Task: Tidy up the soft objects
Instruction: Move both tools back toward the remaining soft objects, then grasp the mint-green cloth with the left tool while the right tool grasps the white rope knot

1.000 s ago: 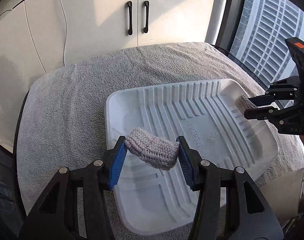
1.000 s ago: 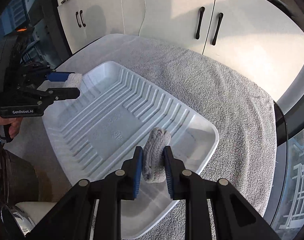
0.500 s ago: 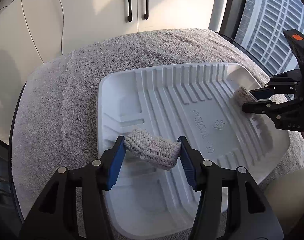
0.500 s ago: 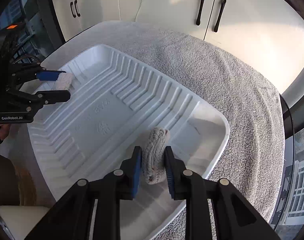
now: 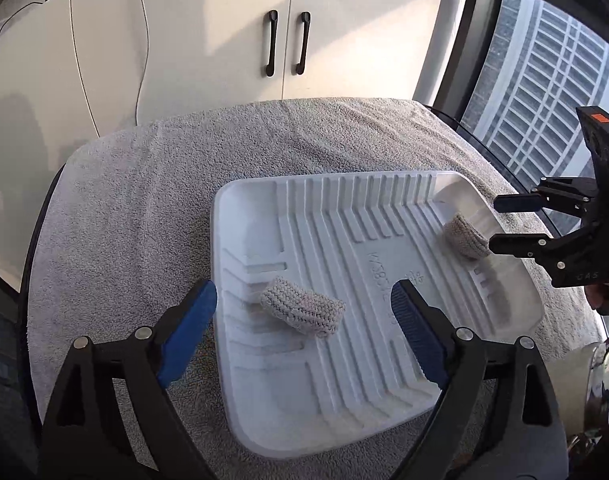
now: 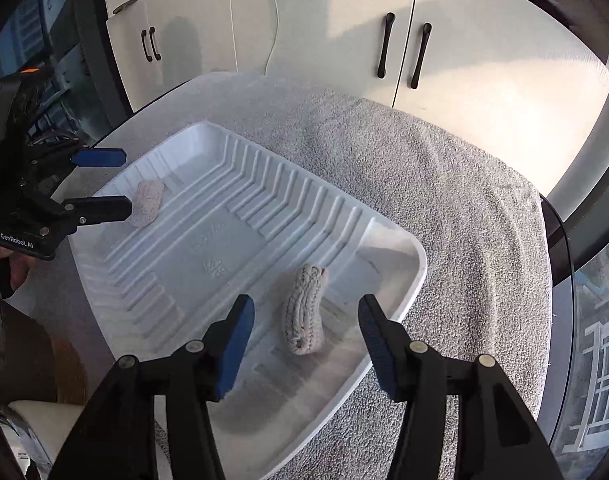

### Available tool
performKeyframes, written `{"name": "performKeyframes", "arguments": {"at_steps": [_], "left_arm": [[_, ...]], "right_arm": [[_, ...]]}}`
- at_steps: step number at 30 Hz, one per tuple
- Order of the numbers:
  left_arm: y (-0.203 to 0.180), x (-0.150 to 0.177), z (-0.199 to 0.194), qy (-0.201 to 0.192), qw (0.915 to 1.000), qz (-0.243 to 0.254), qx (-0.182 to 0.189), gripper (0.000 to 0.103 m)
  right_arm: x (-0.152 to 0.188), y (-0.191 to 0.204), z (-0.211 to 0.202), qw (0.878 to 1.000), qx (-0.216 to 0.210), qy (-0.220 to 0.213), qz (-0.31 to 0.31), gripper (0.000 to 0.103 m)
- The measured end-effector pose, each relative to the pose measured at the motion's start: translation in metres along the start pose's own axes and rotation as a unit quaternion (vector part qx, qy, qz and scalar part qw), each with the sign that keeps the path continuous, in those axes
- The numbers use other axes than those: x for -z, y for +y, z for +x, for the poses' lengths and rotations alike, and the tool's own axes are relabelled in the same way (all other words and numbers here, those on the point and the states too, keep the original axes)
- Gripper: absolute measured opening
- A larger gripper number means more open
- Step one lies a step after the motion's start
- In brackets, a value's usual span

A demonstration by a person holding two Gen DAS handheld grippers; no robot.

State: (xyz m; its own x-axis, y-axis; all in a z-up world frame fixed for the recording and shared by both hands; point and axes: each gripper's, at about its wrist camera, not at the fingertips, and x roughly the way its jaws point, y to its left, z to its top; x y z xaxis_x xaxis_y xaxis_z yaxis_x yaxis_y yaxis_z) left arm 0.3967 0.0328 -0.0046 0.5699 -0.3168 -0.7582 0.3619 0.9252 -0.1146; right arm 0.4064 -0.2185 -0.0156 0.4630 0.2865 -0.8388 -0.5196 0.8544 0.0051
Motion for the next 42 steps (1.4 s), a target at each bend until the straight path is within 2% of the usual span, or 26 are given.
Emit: {"name": "performKeyframes", "arguments": {"at_steps": [8,10,15,19,22,25,28,32,36,40,42], "left_arm": [[0.017,0.01,-0.073,-0.07,0.9964,-0.045,0.014,0.099],[0.018,0.022,-0.097,-0.086,0.9947,-0.054,0.02,0.102],[0.011,0.071,-0.155,-0.117,0.991,-0.059,0.028,0.103],[-0.009,0.118,-0.189,-0.126,0.9904,-0.058,0.003,0.103],[-0.029,0.153,-0.21,-0.145,0.988,-0.054,-0.012,0.103],[-0.052,0.182,-0.223,-0.145,0.988,-0.039,-0.035,0.103],[-0.072,0.205,-0.227,-0.137,0.9891,-0.035,-0.04,0.103],[-0.097,0.228,-0.223,-0.121,0.9912,-0.031,-0.043,0.103],[-0.11,0.245,-0.21,-0.098,0.9939,-0.042,-0.027,0.103],[-0.119,0.257,-0.208,-0.093,0.9941,-0.049,-0.027,0.103],[-0.119,0.26,-0.211,-0.097,0.9935,-0.051,-0.032,0.103]], "right_arm": [[0.021,-0.016,-0.076,0.996,-0.013,-0.073,0.049,0.059],[0.035,-0.016,-0.099,0.994,-0.015,-0.091,0.061,0.067],[0.086,-0.006,-0.154,0.985,-0.04,-0.139,0.095,0.086],[0.127,0.013,-0.185,0.98,-0.04,-0.159,0.113,0.1],[0.16,0.034,-0.205,0.977,-0.042,-0.17,0.119,0.103],[0.193,0.055,-0.216,0.975,-0.049,-0.178,0.126,0.103],[0.221,0.072,-0.219,0.97,-0.045,-0.185,0.15,0.103],[0.252,0.105,-0.22,0.969,-0.013,-0.188,0.158,0.103],[0.266,0.138,-0.213,0.971,-0.013,-0.185,0.152,0.103],[0.271,0.161,-0.202,0.973,-0.03,-0.172,0.15,0.103],[0.27,0.171,-0.196,0.976,-0.025,-0.164,0.144,0.103]]}}
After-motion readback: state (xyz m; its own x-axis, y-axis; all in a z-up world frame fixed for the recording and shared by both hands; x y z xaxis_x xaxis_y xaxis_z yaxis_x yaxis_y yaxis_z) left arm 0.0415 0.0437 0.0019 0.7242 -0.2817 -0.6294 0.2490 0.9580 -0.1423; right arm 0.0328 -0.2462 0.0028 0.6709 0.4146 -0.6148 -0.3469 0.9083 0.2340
